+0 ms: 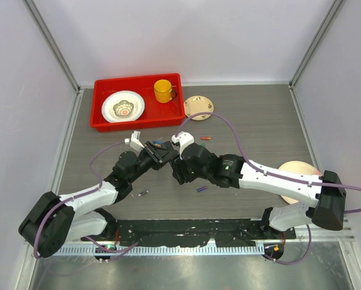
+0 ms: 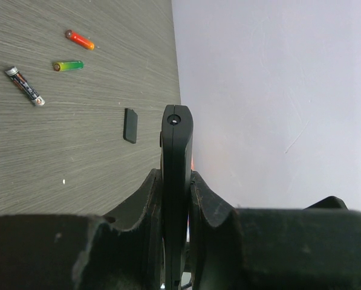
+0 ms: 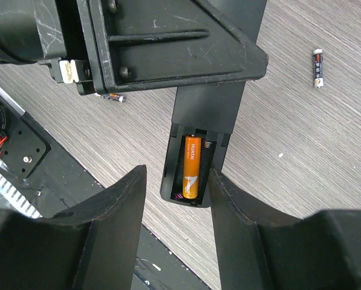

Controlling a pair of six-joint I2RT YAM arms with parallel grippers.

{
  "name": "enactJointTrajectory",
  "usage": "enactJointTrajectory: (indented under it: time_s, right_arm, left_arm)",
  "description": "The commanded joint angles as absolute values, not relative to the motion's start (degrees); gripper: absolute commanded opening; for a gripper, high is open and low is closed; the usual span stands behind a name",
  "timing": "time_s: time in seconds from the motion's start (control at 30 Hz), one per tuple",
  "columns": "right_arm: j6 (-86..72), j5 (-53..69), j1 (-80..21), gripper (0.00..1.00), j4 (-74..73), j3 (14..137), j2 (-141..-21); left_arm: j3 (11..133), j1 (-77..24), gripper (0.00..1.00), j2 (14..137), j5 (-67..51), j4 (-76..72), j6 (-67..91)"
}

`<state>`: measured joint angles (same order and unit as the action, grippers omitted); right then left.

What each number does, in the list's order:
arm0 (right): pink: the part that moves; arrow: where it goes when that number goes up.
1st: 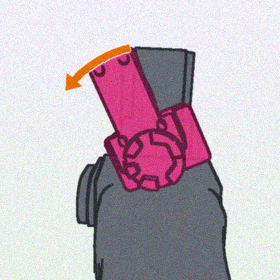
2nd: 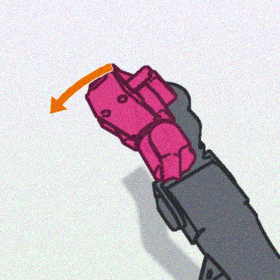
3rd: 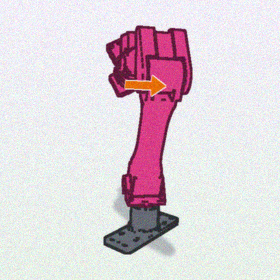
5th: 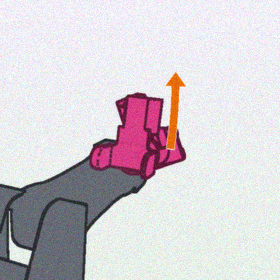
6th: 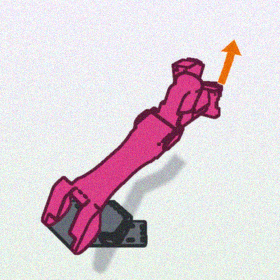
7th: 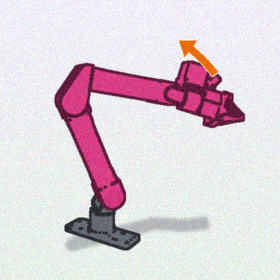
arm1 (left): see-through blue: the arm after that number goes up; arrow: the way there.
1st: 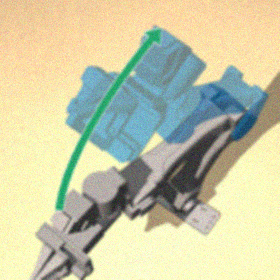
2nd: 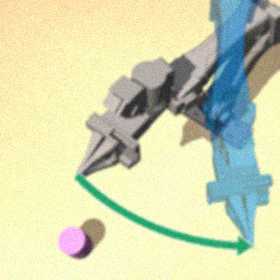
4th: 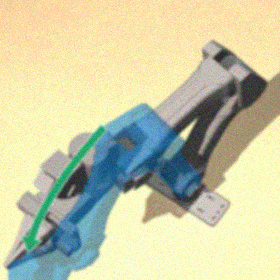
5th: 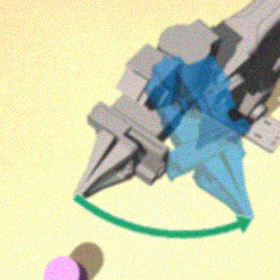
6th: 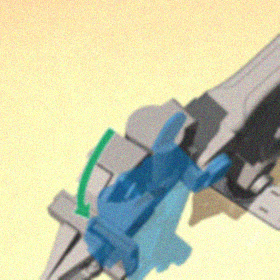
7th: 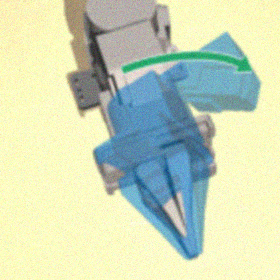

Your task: Load the batteries into the remote control

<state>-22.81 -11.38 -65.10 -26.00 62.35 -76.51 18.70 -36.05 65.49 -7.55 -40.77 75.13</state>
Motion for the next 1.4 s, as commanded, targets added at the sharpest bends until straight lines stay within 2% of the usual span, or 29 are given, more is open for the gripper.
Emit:
enactJointTrajectory:
  time_s: [0.0,0.9,1.37]
  right_arm:
    - [-22.24,-13.27,-65.65,0.51,-25.58,64.86,-76.99]
    - [-22.50,-15.03,-67.59,0.52,-24.61,65.13,-77.17]
    - [-23.29,-14.59,-67.41,0.44,-25.40,65.13,-79.45]
  left_arm:
    - [20.65,-36.39,0.00,64.34,-7.29,-43.06,76.20]
    - [20.65,-36.39,0.00,64.78,-6.42,-43.15,76.20]
    - [21.27,-36.39,0.00,63.81,-6.15,-43.07,76.73]
